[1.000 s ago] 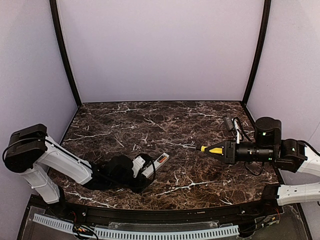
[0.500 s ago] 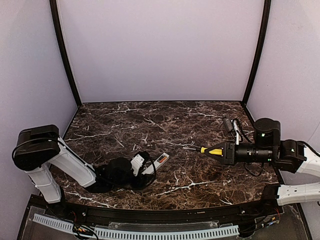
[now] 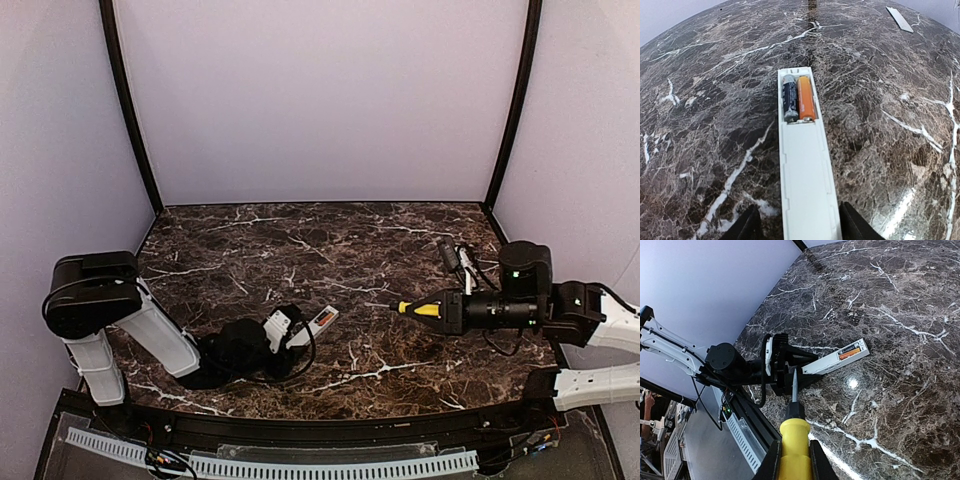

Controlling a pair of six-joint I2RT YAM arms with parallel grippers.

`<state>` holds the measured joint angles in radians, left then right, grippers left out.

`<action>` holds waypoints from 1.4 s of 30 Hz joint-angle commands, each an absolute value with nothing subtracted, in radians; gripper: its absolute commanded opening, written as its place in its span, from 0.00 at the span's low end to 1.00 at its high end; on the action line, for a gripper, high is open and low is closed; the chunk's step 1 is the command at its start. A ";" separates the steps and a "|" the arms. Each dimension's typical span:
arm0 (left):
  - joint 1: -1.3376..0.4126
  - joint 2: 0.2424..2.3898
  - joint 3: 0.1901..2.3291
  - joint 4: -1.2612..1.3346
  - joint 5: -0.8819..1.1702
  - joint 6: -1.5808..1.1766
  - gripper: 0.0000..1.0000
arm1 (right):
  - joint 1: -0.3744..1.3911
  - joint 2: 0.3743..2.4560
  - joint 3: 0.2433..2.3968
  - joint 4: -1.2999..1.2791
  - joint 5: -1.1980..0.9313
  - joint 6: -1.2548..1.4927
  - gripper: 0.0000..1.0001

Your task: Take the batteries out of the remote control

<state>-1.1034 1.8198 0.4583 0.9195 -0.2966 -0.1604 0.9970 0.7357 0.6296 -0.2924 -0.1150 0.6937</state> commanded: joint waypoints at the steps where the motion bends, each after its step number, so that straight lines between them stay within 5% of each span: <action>1: -1.107 1.856 0.452 1.022 -0.333 -0.135 0.53 | 1.006 0.746 0.626 -0.258 -0.114 0.694 0.00; 3: -1.108 1.871 0.450 1.047 -0.334 -0.131 0.51 | 1.006 0.745 0.626 -0.261 -0.111 0.696 0.00; 9: -1.109 1.873 0.449 1.057 -0.318 -0.116 0.23 | 1.006 0.743 0.626 -0.267 -0.100 0.696 0.00; 20: -1.109 1.690 0.486 0.789 -0.305 -0.101 0.01 | 1.006 0.747 0.645 -0.282 -0.082 0.691 0.00; 35: -1.108 1.486 0.841 -0.025 -0.534 -0.094 0.00 | 1.006 0.831 0.761 -0.322 -0.075 0.658 0.00; 42: -1.012 1.435 0.900 -0.179 -0.168 -0.047 0.00 | 1.006 0.866 0.819 -0.358 -0.063 0.671 0.00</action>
<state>-1.0531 1.4757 0.8623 -0.0296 -0.3462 -0.0780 0.9970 0.8570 0.7734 -0.3424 -0.0841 0.6701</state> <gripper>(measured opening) 0.296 0.152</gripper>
